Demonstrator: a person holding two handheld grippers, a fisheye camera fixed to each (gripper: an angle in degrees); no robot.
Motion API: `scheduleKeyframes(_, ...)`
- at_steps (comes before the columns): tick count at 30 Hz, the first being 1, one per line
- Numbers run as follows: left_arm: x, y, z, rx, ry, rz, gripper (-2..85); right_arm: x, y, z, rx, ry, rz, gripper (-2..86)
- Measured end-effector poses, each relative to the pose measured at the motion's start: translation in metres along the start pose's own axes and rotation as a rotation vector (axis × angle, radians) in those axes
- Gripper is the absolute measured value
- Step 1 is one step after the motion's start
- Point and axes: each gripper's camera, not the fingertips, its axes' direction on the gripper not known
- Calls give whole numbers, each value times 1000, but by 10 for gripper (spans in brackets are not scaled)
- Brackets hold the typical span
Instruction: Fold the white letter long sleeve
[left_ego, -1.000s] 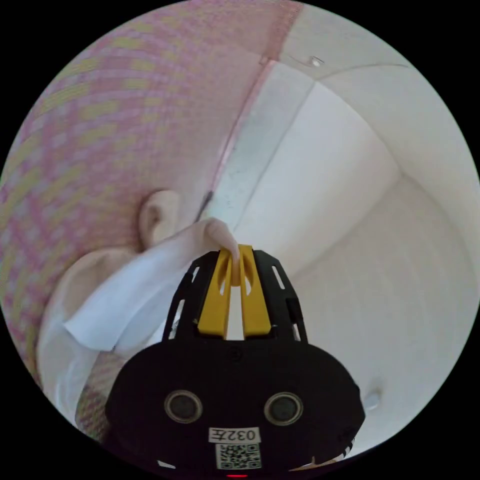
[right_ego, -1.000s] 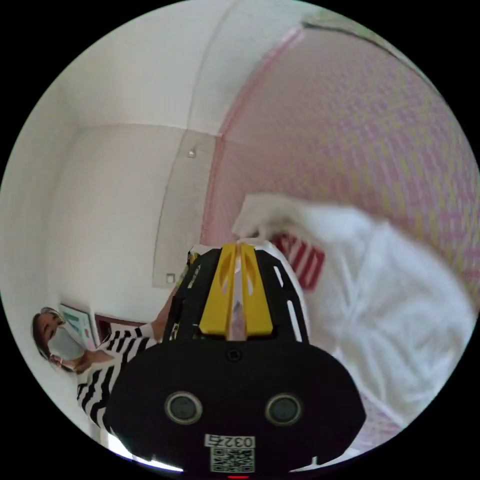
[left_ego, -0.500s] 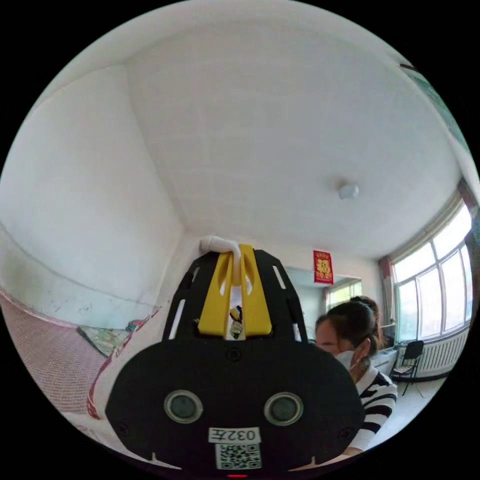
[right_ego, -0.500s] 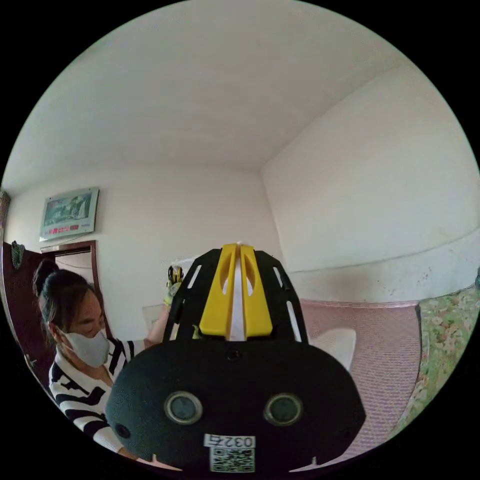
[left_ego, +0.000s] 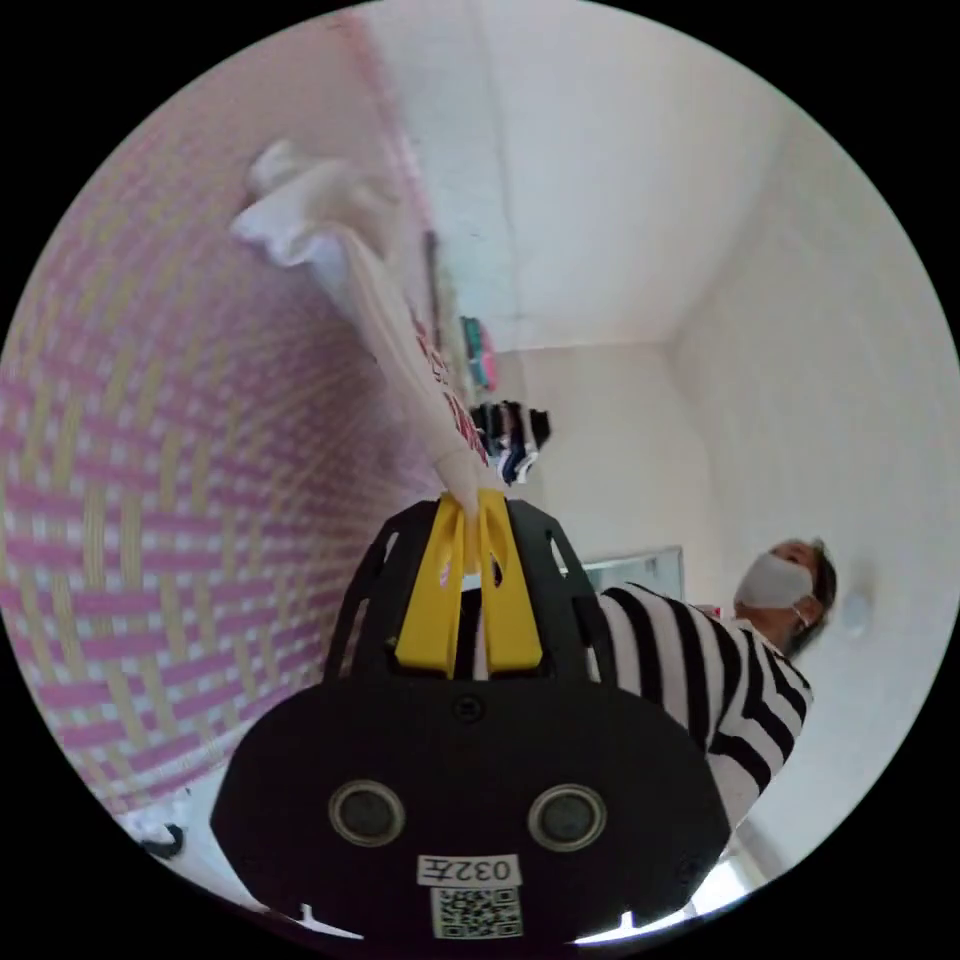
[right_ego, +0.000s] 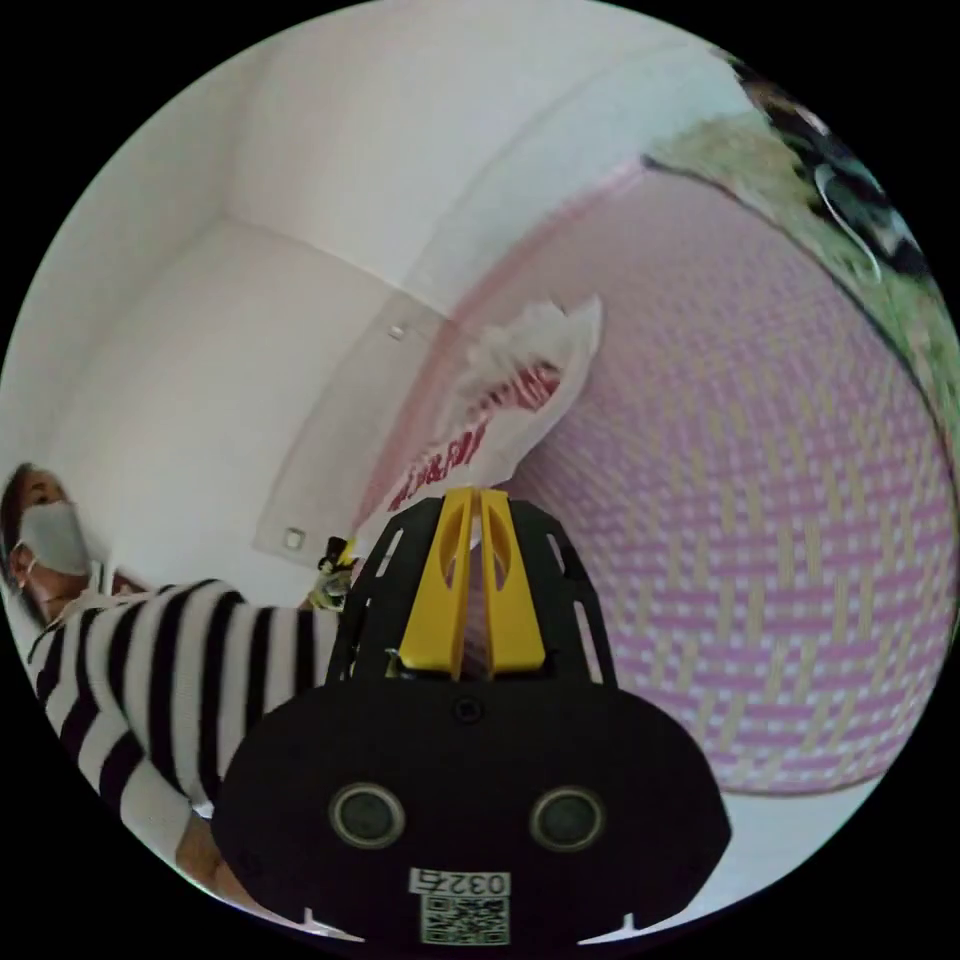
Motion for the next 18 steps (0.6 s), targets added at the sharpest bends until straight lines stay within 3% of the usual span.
scheduleKeyframes(3,-52,39,15,-7,-106,-168,-15,56,39,41,-129,13,181,-10)
scheduleKeyframes(6,-52,56,11,-28,-207,-196,-15,71,56,45,-113,-6,234,-10)
scheduleKeyframes(18,-39,66,-20,-119,-263,-289,-16,64,67,54,-233,-56,263,-10)
